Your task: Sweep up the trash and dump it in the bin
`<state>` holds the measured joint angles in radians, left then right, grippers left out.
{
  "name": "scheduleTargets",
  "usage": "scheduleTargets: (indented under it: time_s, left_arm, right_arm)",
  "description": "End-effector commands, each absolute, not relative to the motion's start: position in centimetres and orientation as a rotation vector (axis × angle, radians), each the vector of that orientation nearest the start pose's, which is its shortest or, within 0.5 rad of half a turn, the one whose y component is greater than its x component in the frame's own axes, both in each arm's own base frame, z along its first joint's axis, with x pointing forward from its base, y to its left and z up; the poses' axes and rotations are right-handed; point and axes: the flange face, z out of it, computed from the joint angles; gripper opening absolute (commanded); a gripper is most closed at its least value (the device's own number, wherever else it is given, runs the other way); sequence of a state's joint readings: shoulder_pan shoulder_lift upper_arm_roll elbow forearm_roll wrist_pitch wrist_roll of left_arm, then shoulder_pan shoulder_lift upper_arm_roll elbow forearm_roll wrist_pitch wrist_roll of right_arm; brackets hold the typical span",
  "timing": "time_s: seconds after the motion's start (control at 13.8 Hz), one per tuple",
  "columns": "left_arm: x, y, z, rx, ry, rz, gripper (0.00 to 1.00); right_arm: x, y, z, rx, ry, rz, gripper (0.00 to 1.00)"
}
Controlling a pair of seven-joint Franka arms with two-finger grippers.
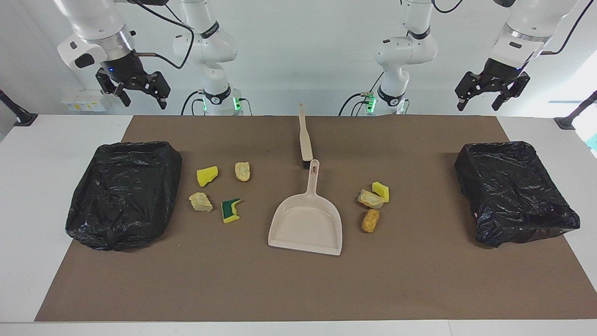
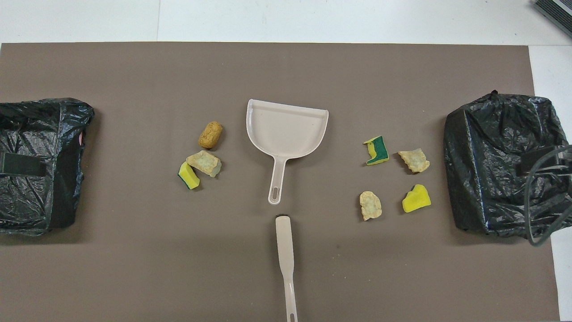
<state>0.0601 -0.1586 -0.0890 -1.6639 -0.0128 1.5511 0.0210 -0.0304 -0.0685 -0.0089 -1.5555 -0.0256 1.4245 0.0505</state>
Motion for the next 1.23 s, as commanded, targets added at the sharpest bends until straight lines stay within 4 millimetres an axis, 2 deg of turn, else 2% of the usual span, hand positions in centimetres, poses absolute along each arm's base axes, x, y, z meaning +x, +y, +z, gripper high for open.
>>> scheduleTargets:
  time_s: [0.0, 0.51, 0.94, 1.16]
  left_arm:
    - [50.2, -2.0, 66.6, -3.143, 0.072, -0.088, 1.0]
    - [50.1, -2.4, 66.6, -3.142, 0.087, -0.083, 1.0]
    - [49.3, -6.0, 66.3, -3.138, 0.187, -0.055, 1.0]
    - [48.1, -6.7, 65.3, -3.133, 0.207, -0.022, 1.0]
  right_arm:
    - [50.9, -2.5, 65.6, -3.15, 0.118, 0.111, 1.0]
    - [50.9, -2.5, 65.6, -3.15, 0.118, 0.111, 1.0]
    - [51.0, -2.5, 65.8, -3.152, 0.121, 0.092, 1.0]
    - [51.0, -2.6, 65.8, -3.152, 0.124, 0.09, 1.0]
